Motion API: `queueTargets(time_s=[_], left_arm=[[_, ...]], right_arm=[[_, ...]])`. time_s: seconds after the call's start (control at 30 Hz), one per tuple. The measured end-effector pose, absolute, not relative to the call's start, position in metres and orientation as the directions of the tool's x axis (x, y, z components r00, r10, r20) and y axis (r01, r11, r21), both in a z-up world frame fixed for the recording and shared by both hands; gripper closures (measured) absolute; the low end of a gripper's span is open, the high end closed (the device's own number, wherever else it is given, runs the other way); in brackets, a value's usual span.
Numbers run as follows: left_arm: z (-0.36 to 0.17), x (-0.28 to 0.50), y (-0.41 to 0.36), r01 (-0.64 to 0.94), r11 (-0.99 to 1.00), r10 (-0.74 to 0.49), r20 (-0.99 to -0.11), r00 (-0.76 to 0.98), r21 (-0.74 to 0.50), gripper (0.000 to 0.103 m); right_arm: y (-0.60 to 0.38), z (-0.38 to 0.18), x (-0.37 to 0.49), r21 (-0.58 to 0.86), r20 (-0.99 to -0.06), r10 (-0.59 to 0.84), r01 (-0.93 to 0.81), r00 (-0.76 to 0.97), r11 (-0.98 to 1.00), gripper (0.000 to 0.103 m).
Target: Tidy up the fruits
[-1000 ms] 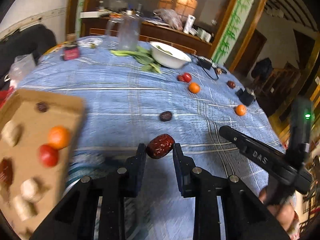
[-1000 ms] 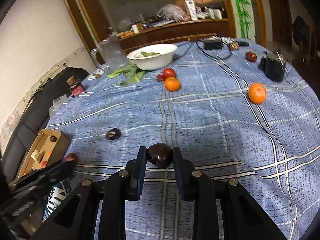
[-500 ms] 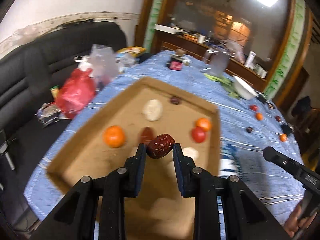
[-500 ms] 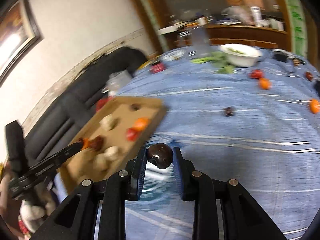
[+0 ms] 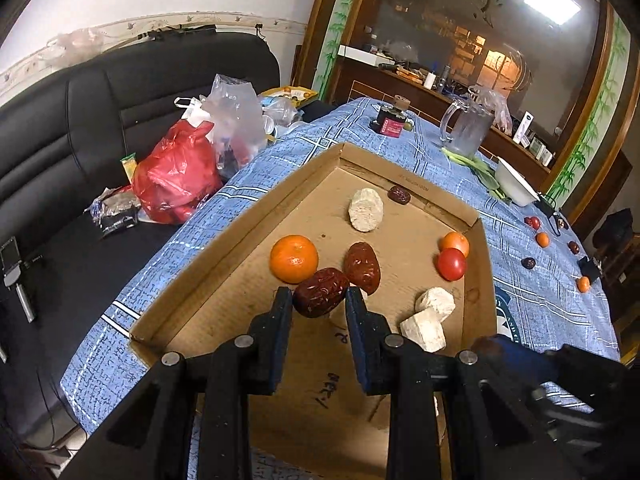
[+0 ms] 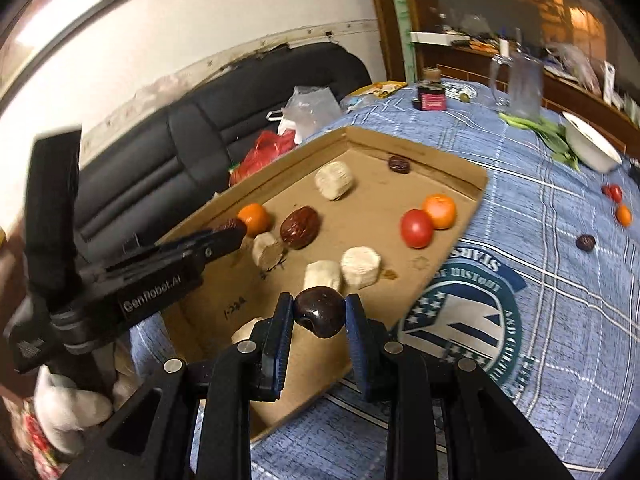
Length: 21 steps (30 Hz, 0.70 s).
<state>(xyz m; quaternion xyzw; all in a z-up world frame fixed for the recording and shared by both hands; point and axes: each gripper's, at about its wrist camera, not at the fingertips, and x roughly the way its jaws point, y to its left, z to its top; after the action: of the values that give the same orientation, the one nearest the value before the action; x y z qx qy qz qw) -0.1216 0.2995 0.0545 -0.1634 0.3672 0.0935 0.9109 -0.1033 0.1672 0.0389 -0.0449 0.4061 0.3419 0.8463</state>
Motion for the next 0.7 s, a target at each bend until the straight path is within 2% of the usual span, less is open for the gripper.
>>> queueTargets(time_s=[0.33,0.53,0.6,0.7], left_arm=[[0.054,-0.126,0.304,-0.293,0.917,0.025,-0.694,0.719,-0.271,0.075],[0.06,-0.133,0.304,-0.287,0.911,0.011,-0.679,0.734,-0.297,0.054],[0.064,-0.136,0.303,-0.283,0.912,0.01,-0.672,0.74,-0.298,0.046],[0.071,-0.143,0.298,-0.275,0.918,0.018,-0.661,0.751,-0.287,0.042]], right_arm=[[0.189,0.023,-0.106,0.099,-0.742,0.477,-0.627,0.471,0.773,0.074],[0.187,0.021,-0.108,0.088,-0.742,0.466,-0.62,0.482,0.78,0.072],[0.185,0.024,-0.111,0.097,-0.732,0.476,-0.617,0.487,0.781,0.062],[0.177,0.031,-0.117,0.105,-0.706,0.489,-0.608,0.512,0.787,0.054]])
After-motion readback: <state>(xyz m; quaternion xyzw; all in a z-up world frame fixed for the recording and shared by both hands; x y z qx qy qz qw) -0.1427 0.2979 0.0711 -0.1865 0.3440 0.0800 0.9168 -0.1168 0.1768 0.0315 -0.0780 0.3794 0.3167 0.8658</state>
